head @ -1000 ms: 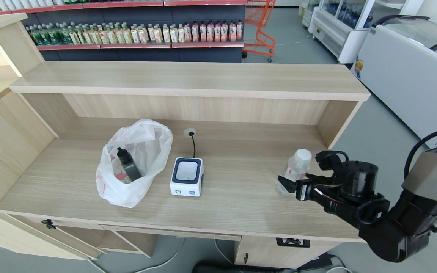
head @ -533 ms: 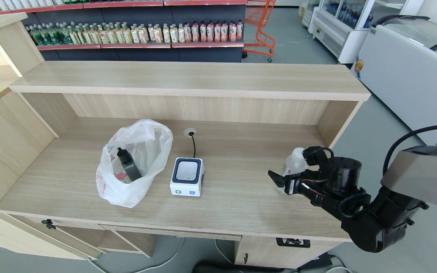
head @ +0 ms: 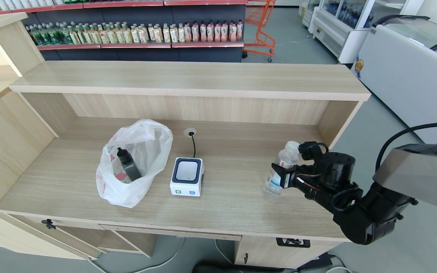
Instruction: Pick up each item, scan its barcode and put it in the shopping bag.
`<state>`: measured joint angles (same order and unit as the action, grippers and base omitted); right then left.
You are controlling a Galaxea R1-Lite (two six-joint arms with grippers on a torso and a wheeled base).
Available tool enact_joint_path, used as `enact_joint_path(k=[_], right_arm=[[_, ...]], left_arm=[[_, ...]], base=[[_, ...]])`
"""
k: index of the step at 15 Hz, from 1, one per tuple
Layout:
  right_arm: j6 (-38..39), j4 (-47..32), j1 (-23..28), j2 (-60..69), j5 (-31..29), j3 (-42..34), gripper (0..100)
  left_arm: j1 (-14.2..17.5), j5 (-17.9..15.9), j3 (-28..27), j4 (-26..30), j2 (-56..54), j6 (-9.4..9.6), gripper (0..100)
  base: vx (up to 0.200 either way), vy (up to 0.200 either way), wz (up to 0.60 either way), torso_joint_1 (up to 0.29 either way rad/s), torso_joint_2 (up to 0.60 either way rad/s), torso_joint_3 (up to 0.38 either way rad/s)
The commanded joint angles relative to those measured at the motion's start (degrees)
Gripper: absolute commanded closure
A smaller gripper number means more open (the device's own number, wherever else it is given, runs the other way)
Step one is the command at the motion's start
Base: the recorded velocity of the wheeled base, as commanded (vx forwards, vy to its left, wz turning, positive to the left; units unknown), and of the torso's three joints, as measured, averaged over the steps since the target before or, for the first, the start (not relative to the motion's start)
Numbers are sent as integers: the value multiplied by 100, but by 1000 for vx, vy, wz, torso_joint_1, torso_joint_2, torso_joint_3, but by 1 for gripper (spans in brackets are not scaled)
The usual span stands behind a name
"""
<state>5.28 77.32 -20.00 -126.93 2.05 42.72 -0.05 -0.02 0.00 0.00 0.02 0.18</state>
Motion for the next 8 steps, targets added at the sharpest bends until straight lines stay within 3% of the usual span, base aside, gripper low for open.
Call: enact_joint_path(k=[1, 8], right_arm=[[-1, 11, 41, 37, -3, 79, 100], [-168, 424, 58, 116, 208, -202, 100]], left_arm=[[-4, 2, 0, 0, -2, -1, 0], [-4, 2, 0, 0, -2, -1, 0]], base=[[0, 0, 0, 0, 0, 0], [0, 0, 0, 0, 0, 0]])
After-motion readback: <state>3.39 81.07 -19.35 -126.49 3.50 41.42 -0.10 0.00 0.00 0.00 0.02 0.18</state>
